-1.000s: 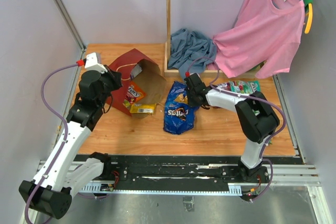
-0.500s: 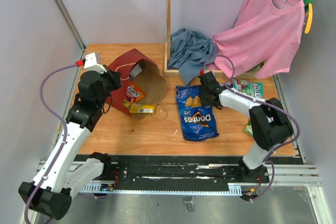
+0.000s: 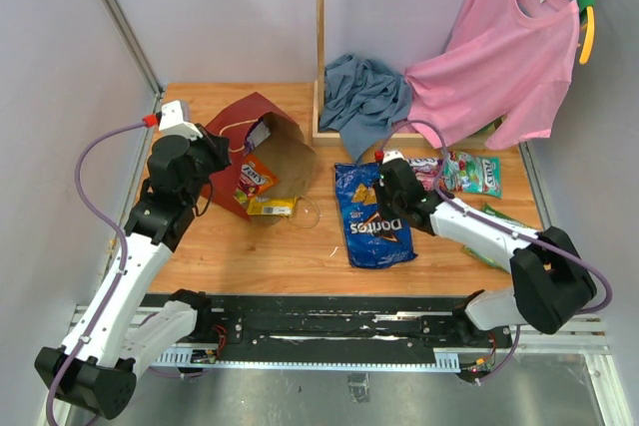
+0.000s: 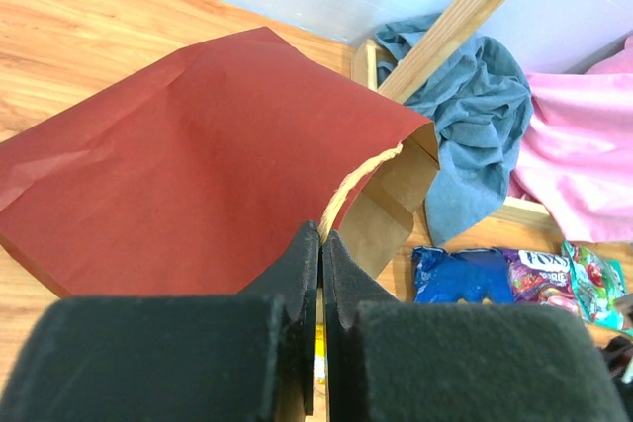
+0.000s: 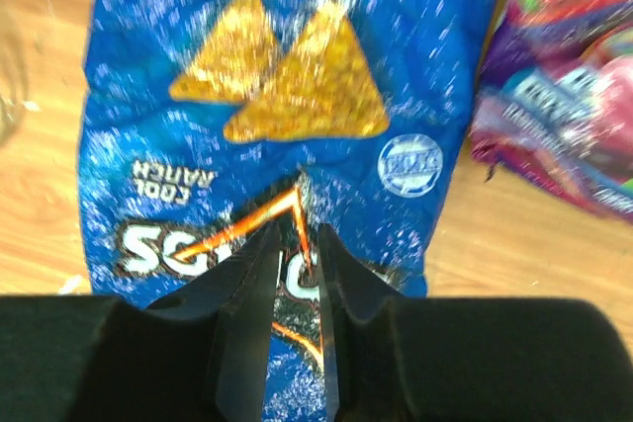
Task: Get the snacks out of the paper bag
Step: Place the snack at the center of the board, then adjust the paper bag at the center of the board.
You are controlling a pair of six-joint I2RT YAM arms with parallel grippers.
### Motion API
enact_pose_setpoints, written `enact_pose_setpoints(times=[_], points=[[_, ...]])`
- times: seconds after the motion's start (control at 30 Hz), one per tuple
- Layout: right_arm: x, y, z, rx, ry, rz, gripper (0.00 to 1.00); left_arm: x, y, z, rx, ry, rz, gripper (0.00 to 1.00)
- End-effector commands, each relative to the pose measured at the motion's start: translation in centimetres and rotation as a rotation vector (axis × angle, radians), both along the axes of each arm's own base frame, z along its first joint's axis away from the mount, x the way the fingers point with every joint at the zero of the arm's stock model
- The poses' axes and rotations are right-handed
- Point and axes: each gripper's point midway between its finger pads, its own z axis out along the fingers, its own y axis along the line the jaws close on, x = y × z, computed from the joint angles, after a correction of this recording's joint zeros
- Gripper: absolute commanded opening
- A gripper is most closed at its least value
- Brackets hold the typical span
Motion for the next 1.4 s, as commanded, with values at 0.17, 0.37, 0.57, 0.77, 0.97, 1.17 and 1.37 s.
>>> enact_pose_setpoints(times=[0.17,0.37,0.57,0.77,0.97,1.17,1.37], points=[[0.3,10.6,3.0,0.225,-0.057,0.202,0.40,-0.2,0.6,0.7,-0.004,-0.033,0.018,0.00],[3.1,17.6,2.7,0.451,-0.013,0.211,0.65,-0.2,0.5,0.4,-0.007,-0.027,0.014,0.00],[7.0,20.7,-0.1,0.465,0.015,0.175,0.69,-0.3,0.7,0.4,-0.004,-0.029,0.023,0.00],[8.8,21.7,-1.8,0.481,0.026,0.134,0.58,-0.2,0.9,0.3,0.003,-0.027,0.031,0.01],[9.3,22.1,-2.2,0.554,0.008,0.093,0.27,0.0,0.9,0.1,0.009,-0.020,0.038,0.00],[10.4,23.5,-3.2,0.617,0.014,0.064,0.07,0.4,1.4,0.2,0.022,-0.014,0.068,0.00],[12.4,25.5,-2.8,0.644,0.003,0.061,0.02,1.1,1.6,0.0,0.042,0.007,0.087,0.01]])
